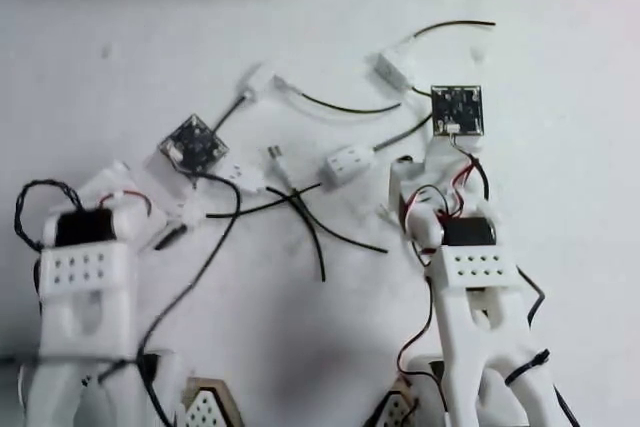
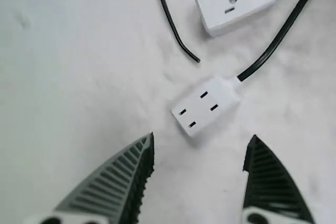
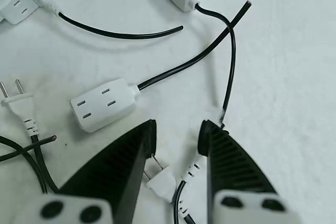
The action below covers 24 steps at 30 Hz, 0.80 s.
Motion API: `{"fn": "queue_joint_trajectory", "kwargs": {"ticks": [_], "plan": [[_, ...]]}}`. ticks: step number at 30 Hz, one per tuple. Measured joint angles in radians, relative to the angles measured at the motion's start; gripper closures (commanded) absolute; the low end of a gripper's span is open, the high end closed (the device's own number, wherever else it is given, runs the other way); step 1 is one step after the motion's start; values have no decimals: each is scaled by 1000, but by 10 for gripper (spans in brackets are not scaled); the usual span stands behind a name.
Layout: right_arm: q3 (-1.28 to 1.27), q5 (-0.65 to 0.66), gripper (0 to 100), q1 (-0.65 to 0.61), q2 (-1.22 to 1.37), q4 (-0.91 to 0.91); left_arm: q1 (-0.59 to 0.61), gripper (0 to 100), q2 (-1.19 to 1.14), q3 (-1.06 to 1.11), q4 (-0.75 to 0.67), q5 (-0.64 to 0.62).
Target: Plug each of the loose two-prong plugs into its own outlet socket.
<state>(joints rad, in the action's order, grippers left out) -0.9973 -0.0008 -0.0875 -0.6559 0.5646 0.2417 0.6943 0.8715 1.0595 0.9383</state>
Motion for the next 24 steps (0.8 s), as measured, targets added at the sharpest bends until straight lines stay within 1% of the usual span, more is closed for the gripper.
{"fn": "queue_joint_trajectory", "kwargs": {"ticks": [4, 10, 16, 20, 24], "plan": [[0, 0, 864, -2, 0, 0, 35, 720, -239, -143, 3, 84], [0, 0, 863, -2, 0, 0, 40, 720, -565, -367, 75, 213], [0, 3, 864, 0, 0, 0, 40, 720, -756, -519, 77, 262], [0, 40, 865, -2, 0, 0, 40, 720, -867, -608, 77, 284], [0, 46, 865, -2, 0, 0, 38, 721, -953, -684, 86, 319]]}}
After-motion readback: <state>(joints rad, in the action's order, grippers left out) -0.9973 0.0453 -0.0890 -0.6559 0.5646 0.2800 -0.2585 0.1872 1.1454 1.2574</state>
